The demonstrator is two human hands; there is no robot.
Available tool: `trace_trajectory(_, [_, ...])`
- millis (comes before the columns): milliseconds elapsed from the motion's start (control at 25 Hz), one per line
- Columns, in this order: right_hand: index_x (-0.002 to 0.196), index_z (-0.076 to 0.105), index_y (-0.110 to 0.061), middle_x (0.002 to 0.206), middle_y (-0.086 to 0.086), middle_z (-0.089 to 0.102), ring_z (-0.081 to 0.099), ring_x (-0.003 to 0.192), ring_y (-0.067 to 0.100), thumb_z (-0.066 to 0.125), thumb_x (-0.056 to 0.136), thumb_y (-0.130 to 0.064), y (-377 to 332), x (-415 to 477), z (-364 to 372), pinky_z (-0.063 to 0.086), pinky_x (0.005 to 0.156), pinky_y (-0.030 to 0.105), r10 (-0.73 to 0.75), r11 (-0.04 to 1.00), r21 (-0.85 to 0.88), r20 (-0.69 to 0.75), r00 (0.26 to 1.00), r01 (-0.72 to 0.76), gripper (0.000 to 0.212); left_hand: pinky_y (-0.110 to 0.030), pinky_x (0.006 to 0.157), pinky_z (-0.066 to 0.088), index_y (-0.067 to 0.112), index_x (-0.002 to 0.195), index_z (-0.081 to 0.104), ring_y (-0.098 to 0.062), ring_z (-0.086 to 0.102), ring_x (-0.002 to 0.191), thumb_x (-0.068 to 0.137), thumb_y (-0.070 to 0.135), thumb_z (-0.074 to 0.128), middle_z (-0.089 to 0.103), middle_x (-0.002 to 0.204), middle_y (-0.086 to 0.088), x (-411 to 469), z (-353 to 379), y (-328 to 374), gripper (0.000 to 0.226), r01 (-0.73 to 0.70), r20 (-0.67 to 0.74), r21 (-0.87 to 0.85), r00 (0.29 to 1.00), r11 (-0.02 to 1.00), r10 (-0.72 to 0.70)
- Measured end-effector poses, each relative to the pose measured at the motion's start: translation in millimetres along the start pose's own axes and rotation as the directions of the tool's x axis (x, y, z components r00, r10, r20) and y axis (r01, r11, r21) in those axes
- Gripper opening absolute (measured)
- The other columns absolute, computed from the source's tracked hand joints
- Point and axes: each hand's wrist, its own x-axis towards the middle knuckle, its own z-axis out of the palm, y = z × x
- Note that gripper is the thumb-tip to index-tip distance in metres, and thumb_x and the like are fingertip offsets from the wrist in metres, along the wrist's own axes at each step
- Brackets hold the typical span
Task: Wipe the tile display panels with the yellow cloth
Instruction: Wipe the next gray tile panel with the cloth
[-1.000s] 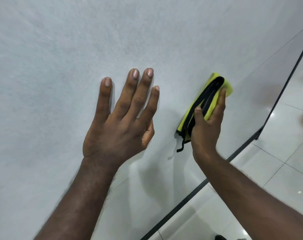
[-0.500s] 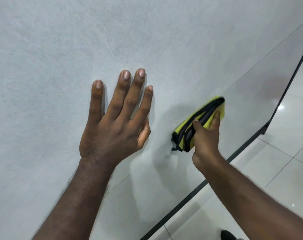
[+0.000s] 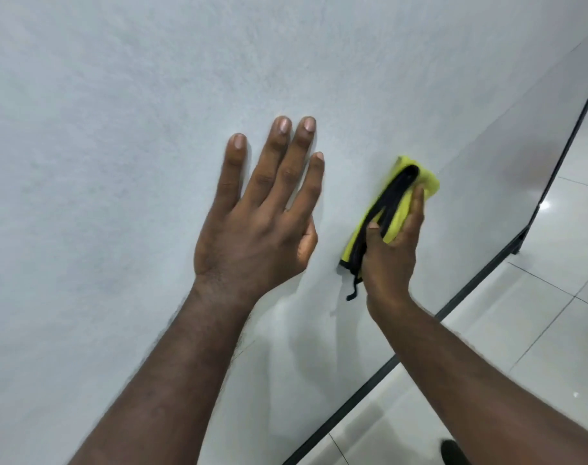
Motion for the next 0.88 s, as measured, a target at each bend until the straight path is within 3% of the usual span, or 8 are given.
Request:
trace_trajectory(120, [0.160,0.014,-0.062,0.165,-0.013,0.040,0.049,0.142,0.018,0.050,0.099,-0.013,-12.2,1.3,5.1,0.043,0.120,0.047,0.212,0.977,0.015,-0.011,0.977,-0.212,0.087,-0.056,0.135,0.006,0.010,0.158,0.053,-0.028,0.023,0.166,0.100,0.025,0.051,0.028,0.177,-0.012,-5.5,-12.6,-9.9,0.060,0.036,0.030,-0.127,0.999,0.991,-0.032])
trace_trajectory(280, [0.164,0.021,-0.049,0.175,-0.017,0.017,0.018,0.160,0.005,0.054,0.099,-0.006,-45.1,-22.2,21.5,0.020,0.131,0.036,-0.354,0.933,-0.055,0.029,0.935,0.355,0.085,-0.059,0.134,-0.004,0.015,0.165,0.044,-0.025,0.013,0.168,0.101,0.028,0.049,0.017,0.180,-0.010,-24.3,-30.2,-44.8,0.065,0.064,0.034,-0.107,0.998,0.992,-0.061])
trace_trajectory(400, [0.161,0.012,-0.061,0.174,-0.023,0.012,0.022,0.159,0.017,0.040,0.095,-0.011,-85.8,-38.7,54.1,0.025,0.127,0.044,-0.079,0.997,-0.001,-0.090,0.993,0.080,0.087,-0.061,0.132,-0.007,0.017,0.167,0.040,-0.028,0.010,0.168,0.102,0.031,0.049,0.013,0.181,-0.012,-28.1,-50.3,-77.4,0.068,0.109,-0.013,-0.079,0.994,0.991,-0.110])
trace_trajectory(560, [0.164,0.027,-0.043,0.174,-0.014,0.014,0.014,0.161,0.004,0.048,0.088,-0.004,-113.8,-56.1,70.6,0.015,0.130,0.032,-0.644,0.760,-0.109,0.001,0.765,0.640,0.087,-0.064,0.127,-0.014,0.020,0.172,0.028,-0.034,0.000,0.168,0.105,0.045,0.044,0.002,0.182,-0.011,-37.9,-85.0,-127.9,0.073,0.263,-0.033,-0.031,0.964,0.964,-0.264])
trace_trajectory(680, [0.167,0.024,-0.043,0.177,-0.010,0.011,0.019,0.160,0.008,0.043,0.091,-0.013,-152.3,-46.5,81.8,0.023,0.128,0.044,-0.319,0.944,0.049,-0.124,0.940,0.327,0.083,-0.067,0.125,-0.011,0.023,0.173,0.023,-0.033,-0.004,0.169,0.107,0.050,0.041,-0.003,0.183,-0.009,-65.4,-105.7,-169.5,0.074,0.336,-0.067,-0.033,0.939,0.941,-0.337])
trace_trajectory(720, [0.168,0.022,-0.039,0.178,-0.007,0.009,0.015,0.161,0.011,0.044,0.092,-0.015,-158.5,-66.2,88.6,0.021,0.129,0.044,-0.427,0.902,0.017,-0.098,0.899,0.430,0.083,-0.067,0.126,-0.011,0.023,0.174,0.022,-0.032,-0.004,0.169,0.107,0.050,0.041,-0.003,0.183,-0.009,-76.2,-108.5,-178.7,0.074,0.337,-0.080,-0.033,0.937,0.941,-0.339])
trace_trajectory(840, [0.169,0.021,-0.032,0.176,-0.009,0.004,0.005,0.164,0.013,0.052,0.094,-0.015,-142.5,-102.8,99.9,0.011,0.132,0.039,-0.830,0.517,-0.141,0.159,0.535,0.844,0.083,-0.064,0.129,-0.011,0.020,0.174,0.021,-0.032,-0.003,0.169,0.107,0.047,0.040,-0.001,0.182,-0.011,-97.8,-107.6,-187.3,0.075,0.285,-0.097,-0.022,0.953,0.958,-0.286])
trace_trajectory(880, [0.169,0.021,-0.034,0.177,-0.010,0.004,0.004,0.164,0.011,0.052,0.096,-0.018,-144.1,-100.0,101.2,0.011,0.132,0.038,-0.832,0.520,-0.145,0.137,0.538,0.842,0.081,-0.063,0.130,-0.011,0.018,0.174,0.021,-0.034,-0.002,0.169,0.107,0.045,0.040,-0.001,0.182,-0.013,-101.7,-106.5,-187.9,0.074,0.268,-0.106,-0.019,0.957,0.963,-0.269])
